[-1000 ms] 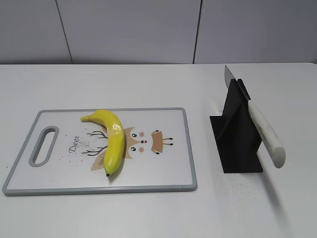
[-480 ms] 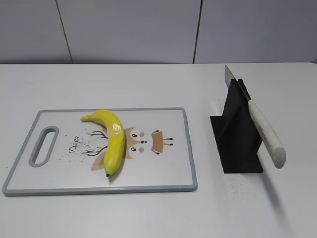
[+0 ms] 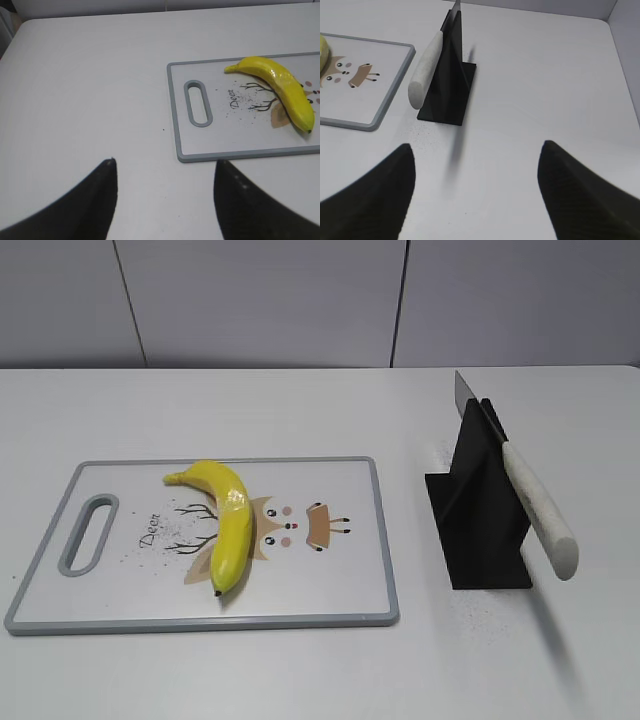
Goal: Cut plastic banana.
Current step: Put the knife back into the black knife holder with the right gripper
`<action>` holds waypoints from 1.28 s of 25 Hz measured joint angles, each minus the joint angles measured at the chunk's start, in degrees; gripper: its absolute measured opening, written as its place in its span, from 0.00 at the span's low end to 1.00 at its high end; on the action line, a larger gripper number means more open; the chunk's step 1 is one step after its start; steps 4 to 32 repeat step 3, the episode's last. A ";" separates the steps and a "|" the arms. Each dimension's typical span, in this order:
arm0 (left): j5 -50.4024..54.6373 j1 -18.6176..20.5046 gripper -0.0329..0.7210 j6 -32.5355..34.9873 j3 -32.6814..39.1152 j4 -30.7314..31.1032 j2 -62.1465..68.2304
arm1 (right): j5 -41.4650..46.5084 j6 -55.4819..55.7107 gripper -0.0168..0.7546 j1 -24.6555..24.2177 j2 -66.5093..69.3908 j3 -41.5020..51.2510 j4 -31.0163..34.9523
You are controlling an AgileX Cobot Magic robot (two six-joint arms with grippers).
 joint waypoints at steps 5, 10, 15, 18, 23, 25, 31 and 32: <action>0.00 0.00 0.83 0.01 0.00 0.00 0.00 | -0.05 -0.04 0.77 0.00 0.00 0.00 0.00; 0.00 0.00 0.83 0.01 0.00 0.00 0.00 | -0.05 -0.04 0.77 0.00 0.00 0.00 0.00; 0.00 0.00 0.83 0.01 0.00 0.00 0.00 | -0.05 -0.04 0.77 0.00 0.00 0.00 0.00; 0.00 0.00 0.83 0.01 0.00 0.00 0.00 | -0.05 -0.04 0.77 0.00 0.00 0.00 0.00; 0.00 0.00 0.83 0.01 0.00 0.00 0.00 | -0.05 -0.04 0.77 0.00 0.00 0.00 0.00; 0.00 0.00 0.83 0.01 0.00 0.00 0.00 | -0.05 -0.04 0.77 0.00 0.00 0.00 0.00; 0.00 0.00 0.83 0.01 0.00 0.00 0.00 | -0.05 -0.04 0.77 0.00 0.00 0.00 0.00; 0.00 0.00 0.83 0.01 0.00 0.00 0.00 | -0.05 -0.04 0.77 0.00 0.00 0.00 0.00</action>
